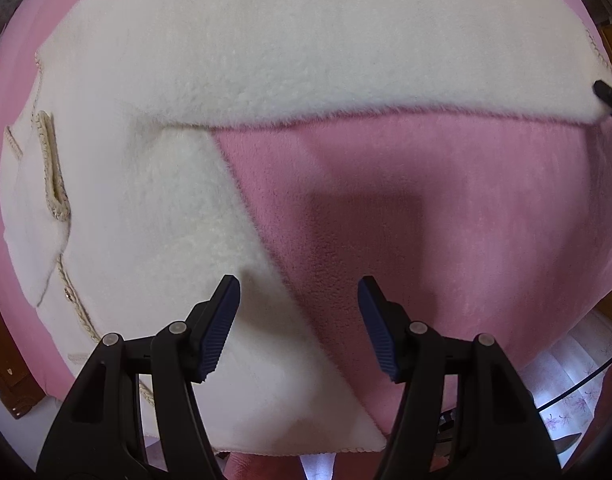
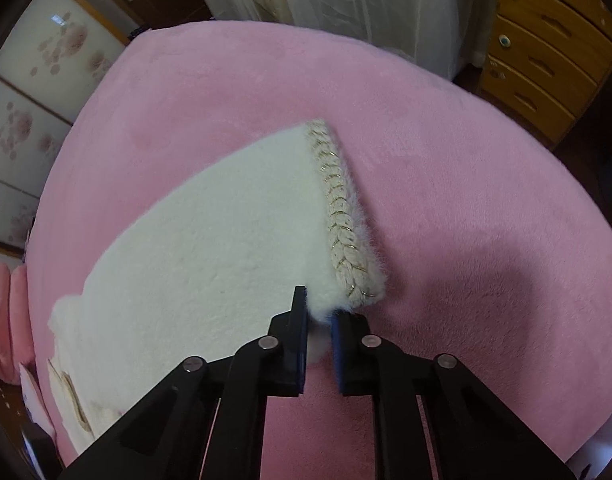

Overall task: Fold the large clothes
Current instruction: 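Grasp the other sleeve cuff with the right gripper and lift it, then fold the held sleeve across the cardigan front with the right gripper, then release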

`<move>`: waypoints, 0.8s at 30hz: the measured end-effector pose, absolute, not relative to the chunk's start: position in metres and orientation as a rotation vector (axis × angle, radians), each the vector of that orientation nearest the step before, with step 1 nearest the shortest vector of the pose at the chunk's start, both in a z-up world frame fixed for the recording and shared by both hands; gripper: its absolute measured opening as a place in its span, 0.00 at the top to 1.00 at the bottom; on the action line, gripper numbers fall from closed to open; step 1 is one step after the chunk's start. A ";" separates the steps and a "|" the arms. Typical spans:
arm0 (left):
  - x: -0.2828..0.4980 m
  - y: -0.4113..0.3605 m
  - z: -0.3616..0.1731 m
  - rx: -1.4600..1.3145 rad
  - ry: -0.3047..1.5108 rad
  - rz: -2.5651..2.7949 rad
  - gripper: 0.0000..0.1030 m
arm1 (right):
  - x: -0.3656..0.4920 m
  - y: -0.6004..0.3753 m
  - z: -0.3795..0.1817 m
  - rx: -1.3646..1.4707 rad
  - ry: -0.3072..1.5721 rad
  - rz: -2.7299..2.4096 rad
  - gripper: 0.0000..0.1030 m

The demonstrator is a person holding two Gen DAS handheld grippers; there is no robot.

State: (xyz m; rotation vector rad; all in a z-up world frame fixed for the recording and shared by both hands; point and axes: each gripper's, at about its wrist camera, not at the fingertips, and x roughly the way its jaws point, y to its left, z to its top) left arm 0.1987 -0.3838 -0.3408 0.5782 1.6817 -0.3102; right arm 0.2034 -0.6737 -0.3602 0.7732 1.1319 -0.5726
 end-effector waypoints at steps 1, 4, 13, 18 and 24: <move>0.199 -0.383 -0.339 0.575 1.677 -0.313 0.43 | 0.204 -0.671 -0.352 0.749 1.120 -0.567 0.92; 0.200 -0.370 -0.337 0.544 1.668 -0.312 0.43 | 0.204 -0.661 -0.326 0.689 1.088 -0.550 0.92; 0.207 -0.303 -0.317 0.422 1.618 -0.297 0.43 | 0.215 -0.599 -0.233 0.640 0.851 -0.391 0.92; 0.219 -0.243 -0.303 0.319 1.610 -0.235 0.43 | 0.239 -0.545 -0.181 0.626 0.739 -0.267 0.92; 0.236 -0.142 -0.279 0.185 1.573 -0.178 0.43 | 0.280 -0.444 -0.111 0.558 0.641 -0.151 0.92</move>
